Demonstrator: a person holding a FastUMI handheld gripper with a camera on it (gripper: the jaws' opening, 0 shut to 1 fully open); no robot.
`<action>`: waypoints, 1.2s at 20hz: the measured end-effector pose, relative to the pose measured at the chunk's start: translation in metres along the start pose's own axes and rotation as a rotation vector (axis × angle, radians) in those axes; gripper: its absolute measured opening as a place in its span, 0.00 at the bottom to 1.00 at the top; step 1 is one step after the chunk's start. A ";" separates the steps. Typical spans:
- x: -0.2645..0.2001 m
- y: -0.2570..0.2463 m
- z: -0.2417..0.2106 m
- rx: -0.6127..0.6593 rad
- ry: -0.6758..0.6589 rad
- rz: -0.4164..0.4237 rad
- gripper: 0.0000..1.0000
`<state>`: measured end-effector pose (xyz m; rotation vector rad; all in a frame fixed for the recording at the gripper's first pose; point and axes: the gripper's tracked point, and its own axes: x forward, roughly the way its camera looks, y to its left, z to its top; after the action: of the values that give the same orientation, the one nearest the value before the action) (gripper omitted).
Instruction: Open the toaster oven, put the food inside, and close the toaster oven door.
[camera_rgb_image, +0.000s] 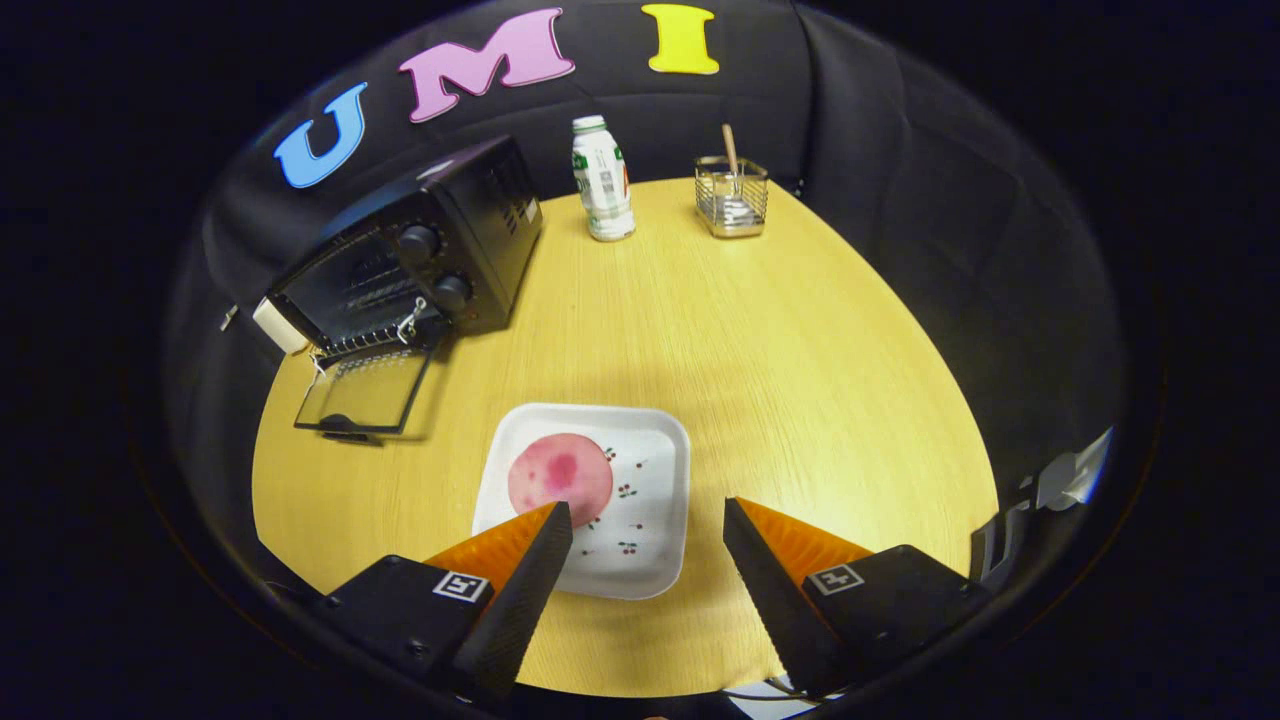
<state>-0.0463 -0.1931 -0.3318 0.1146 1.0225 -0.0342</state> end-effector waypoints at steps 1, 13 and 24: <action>0.006 -0.006 -0.004 -0.007 0.027 -0.003 0.99; 0.040 -0.019 -0.032 0.018 0.243 -0.066 0.74; 0.046 -0.007 -0.040 0.001 0.349 0.020 0.12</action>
<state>-0.0563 -0.1943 -0.3923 0.1347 1.3697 0.0044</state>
